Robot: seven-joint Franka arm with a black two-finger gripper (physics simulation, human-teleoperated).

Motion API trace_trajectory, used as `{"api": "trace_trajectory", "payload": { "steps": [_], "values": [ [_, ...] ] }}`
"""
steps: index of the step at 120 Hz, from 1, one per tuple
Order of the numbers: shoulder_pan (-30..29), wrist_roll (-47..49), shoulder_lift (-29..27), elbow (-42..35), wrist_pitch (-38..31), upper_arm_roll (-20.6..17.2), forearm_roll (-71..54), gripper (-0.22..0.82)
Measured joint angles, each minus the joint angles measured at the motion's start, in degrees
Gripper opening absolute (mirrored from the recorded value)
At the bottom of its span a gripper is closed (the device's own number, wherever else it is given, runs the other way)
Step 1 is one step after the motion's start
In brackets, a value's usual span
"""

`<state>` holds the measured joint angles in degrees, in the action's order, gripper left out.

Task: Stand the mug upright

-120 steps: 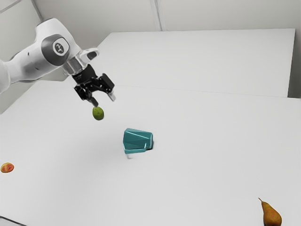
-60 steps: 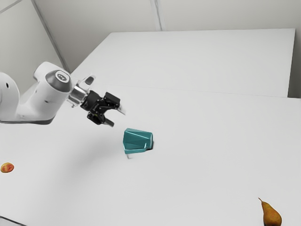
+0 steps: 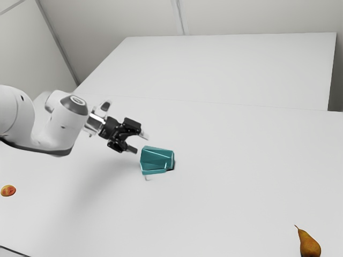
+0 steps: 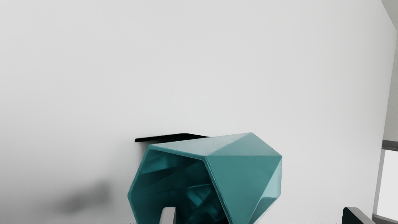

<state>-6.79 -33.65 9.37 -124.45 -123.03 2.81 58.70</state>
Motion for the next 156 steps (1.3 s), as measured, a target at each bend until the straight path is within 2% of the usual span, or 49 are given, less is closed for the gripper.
{"api": "trace_trajectory", "payload": {
  "steps": [44, 122, 136, 156],
  "values": [
    [-0.85, -2.40, 2.70, -0.11, 2.67, 0.00, 1.80, 0.58],
    [-0.72, -14.48, 3.70, -3.31, 4.14, -0.05, 17.18, 0.55],
    [-0.60, -16.57, 3.81, -3.57, 4.52, -0.08, 18.62, 0.48],
    [-0.43, -18.94, 3.82, -3.63, 4.83, -0.09, 19.64, 0.22]
  ]
}}
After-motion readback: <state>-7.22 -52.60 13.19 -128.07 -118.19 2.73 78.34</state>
